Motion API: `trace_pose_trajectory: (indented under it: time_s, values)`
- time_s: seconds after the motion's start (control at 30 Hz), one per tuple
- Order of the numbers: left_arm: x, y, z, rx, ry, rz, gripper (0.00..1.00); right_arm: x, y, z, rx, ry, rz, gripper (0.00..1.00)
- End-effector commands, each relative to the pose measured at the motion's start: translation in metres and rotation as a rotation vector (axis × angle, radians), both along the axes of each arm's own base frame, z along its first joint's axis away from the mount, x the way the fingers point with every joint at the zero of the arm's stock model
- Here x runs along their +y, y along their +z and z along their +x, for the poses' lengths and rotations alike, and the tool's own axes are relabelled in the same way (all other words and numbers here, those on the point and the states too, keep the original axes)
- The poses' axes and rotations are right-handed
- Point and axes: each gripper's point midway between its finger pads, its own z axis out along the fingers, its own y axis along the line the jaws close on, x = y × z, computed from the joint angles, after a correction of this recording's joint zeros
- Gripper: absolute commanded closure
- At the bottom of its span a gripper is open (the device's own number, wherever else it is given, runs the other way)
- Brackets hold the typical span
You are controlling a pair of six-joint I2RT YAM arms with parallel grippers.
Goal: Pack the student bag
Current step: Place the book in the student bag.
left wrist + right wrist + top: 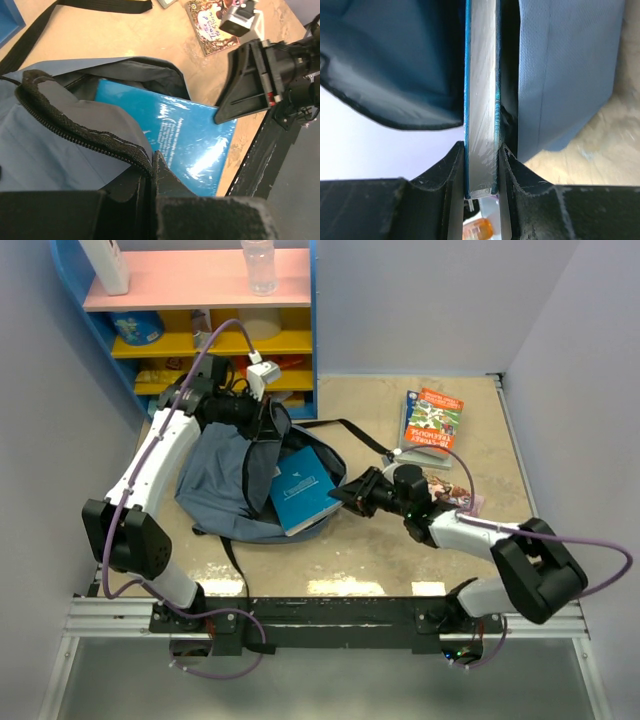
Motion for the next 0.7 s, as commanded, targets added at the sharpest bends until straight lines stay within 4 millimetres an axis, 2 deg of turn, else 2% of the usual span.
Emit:
trace_pose_trajectory:
  time_s: [0.0, 0.07, 0.13, 0.27, 0.3, 0.37, 0.4, 0.43, 0.47, 0.5, 0.53, 0.57, 0.6, 0.63, 0.67]
  values:
    - [-0.009, 0.031, -0.015, -0.058, -0.049, -0.056, 1.0, 0.025, 0.11, 0.035, -0.335, -0.053, 0.279, 1.0]
    - [-0.009, 0.028, -0.017, -0.049, -0.049, -0.053, 1.0, 0.035, 0.12, 0.038, -0.367, -0.076, 0.303, 1.0]
    - [-0.01, 0.025, -0.017, -0.038, -0.048, -0.051, 1.0, 0.049, 0.12, 0.044, -0.369, -0.1, 0.306, 1.0]
    - [-0.013, 0.024, -0.019, -0.029, -0.055, -0.054, 1.0, 0.07, 0.134, 0.051, -0.404, -0.168, 0.336, 1.0]
    - [-0.014, 0.023, -0.02, -0.029, -0.06, -0.052, 1.0, 0.078, 0.138, 0.047, -0.408, -0.168, 0.343, 1.0]
    - [-0.015, 0.023, -0.02, -0.029, -0.063, -0.051, 1.0, 0.091, 0.142, 0.056, -0.419, -0.198, 0.339, 1.0]
    - [-0.017, 0.023, -0.019, -0.03, -0.067, -0.05, 1.0, 0.101, 0.144, 0.05, -0.419, -0.189, 0.345, 1.0]
    - [-0.018, 0.023, -0.02, -0.03, -0.07, -0.05, 1.0, 0.109, 0.151, 0.052, -0.43, -0.197, 0.351, 1.0]
    - [-0.019, 0.023, -0.02, -0.027, -0.072, -0.052, 1.0, 0.116, 0.14, 0.057, -0.408, -0.223, 0.317, 1.0]
    - [-0.02, 0.024, -0.02, -0.031, -0.078, -0.051, 1.0, 0.128, 0.138, 0.051, -0.401, -0.213, 0.305, 1.0]
    - [-0.021, 0.023, -0.02, -0.027, -0.078, -0.05, 1.0, 0.134, 0.142, 0.053, -0.399, -0.227, 0.302, 1.0]
    - [-0.021, 0.023, -0.02, -0.028, -0.078, -0.049, 1.0, 0.134, 0.132, 0.059, -0.381, -0.276, 0.264, 1.0]
    - [-0.021, 0.023, -0.02, -0.029, -0.081, -0.049, 1.0, 0.14, 0.128, 0.053, -0.366, -0.287, 0.241, 1.0]
    - [-0.021, 0.023, -0.02, -0.032, -0.081, -0.048, 1.0, 0.142, 0.13, 0.055, -0.363, -0.308, 0.222, 1.0]
    - [-0.021, 0.022, -0.02, -0.032, -0.082, -0.046, 1.0, 0.142, 0.12, 0.058, -0.348, -0.323, 0.171, 1.0]
